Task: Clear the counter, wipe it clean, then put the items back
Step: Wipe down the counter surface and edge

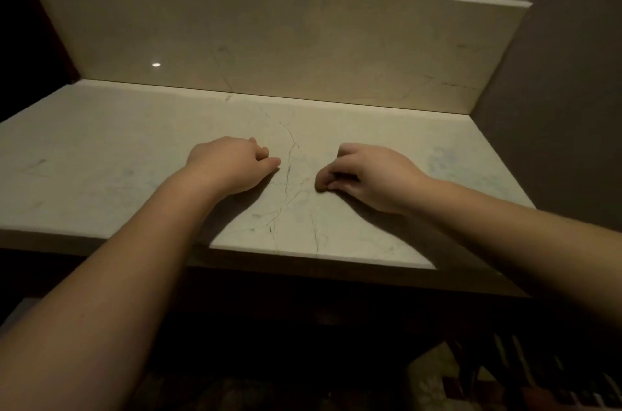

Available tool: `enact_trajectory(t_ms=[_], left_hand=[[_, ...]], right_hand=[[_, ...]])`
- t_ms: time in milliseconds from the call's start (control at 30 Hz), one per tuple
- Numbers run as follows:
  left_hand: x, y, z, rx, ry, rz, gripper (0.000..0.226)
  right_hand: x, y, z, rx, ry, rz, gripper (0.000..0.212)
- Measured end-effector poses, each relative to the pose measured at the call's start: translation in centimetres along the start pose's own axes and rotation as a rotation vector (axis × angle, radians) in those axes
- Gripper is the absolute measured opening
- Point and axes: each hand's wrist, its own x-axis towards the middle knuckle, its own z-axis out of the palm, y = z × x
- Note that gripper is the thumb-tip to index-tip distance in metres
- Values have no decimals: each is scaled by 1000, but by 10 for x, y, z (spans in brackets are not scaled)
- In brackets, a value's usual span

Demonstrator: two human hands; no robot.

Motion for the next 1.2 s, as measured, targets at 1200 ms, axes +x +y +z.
enact_trajectory(t_ms=[1200], left_hand=[[-45,2,21,13,4,166,51]], right_hand=[[1,-28,-3,-131,31,358,28]])
